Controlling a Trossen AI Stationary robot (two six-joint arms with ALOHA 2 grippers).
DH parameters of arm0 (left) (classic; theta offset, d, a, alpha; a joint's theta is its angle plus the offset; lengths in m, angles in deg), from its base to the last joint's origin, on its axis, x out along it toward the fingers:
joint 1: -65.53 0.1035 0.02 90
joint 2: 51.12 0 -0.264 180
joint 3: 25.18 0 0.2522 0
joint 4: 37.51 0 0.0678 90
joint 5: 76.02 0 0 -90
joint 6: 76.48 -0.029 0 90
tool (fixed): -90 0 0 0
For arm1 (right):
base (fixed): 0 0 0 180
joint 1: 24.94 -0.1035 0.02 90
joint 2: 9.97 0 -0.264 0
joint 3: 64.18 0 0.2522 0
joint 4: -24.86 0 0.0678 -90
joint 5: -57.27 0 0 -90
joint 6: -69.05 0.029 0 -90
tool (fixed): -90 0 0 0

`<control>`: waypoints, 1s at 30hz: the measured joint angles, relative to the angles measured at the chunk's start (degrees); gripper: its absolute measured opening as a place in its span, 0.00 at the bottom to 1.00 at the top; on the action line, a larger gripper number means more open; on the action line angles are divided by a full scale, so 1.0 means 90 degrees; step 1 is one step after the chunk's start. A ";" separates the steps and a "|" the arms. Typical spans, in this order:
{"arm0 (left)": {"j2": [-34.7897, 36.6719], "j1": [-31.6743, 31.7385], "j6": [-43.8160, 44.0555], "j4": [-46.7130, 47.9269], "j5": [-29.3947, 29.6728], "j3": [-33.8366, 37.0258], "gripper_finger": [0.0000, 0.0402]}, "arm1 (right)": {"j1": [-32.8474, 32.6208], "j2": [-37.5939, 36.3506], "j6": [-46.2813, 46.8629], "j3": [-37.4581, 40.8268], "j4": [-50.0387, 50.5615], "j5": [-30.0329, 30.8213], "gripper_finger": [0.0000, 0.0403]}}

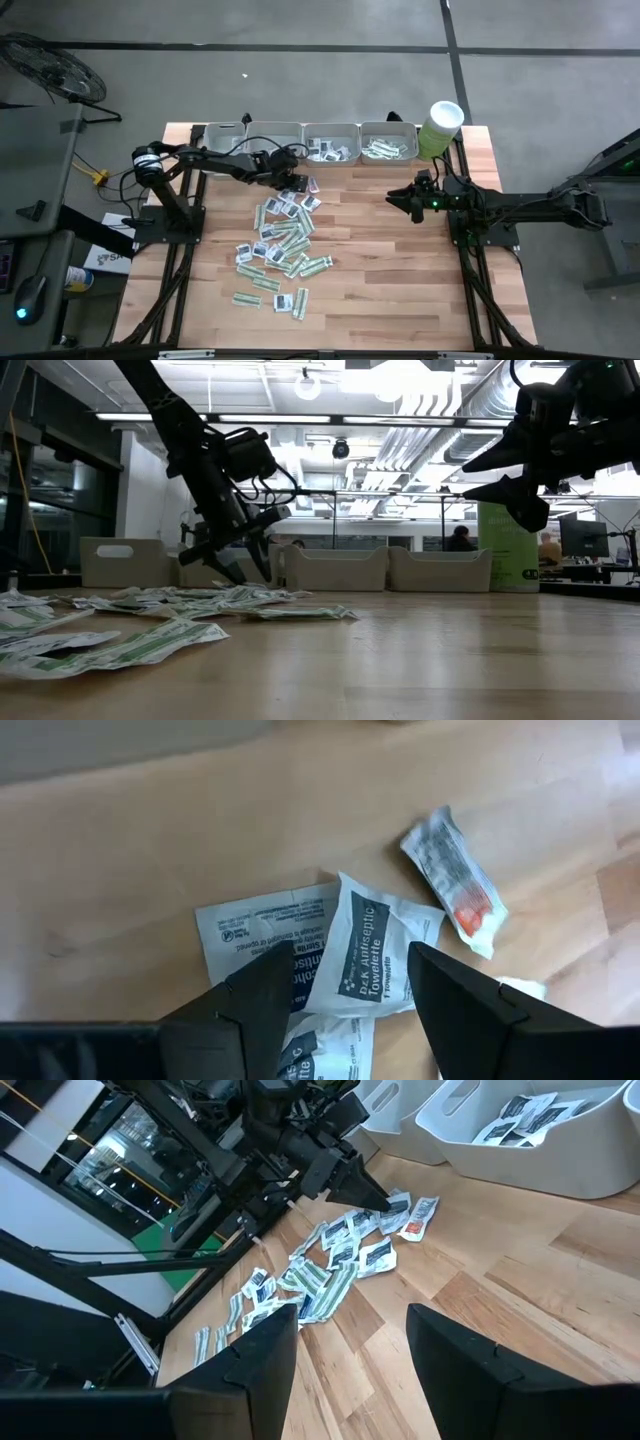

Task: Pick & Place First Aid Supplies
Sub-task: Put the gray towelette pack into the middle right gray bin

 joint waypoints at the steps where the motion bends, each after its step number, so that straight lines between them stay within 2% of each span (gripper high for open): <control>1: 0.0000 0.0000 0.0000 0.0002 -0.0037 0.0000 0.49 | 0.0000 0.0000 0.0000 0.0000 -0.0002 0.0002 0.46; 10: 0.0000 0.0000 0.0141 0.0052 -0.0166 0.0000 0.49 | 0.0000 0.0000 0.0000 0.0000 -0.0001 0.0010 0.46; 13: 0.0000 0.0000 0.0143 0.0065 -0.0230 0.0000 0.46 | 0.0000 0.0000 0.0000 0.0000 -0.0001 0.0012 0.46; 30: 0.0000 0.0000 0.0143 0.0057 -0.0707 0.0002 0.02 | 0.0000 0.0000 0.0000 0.0000 -0.0002 0.0010 0.46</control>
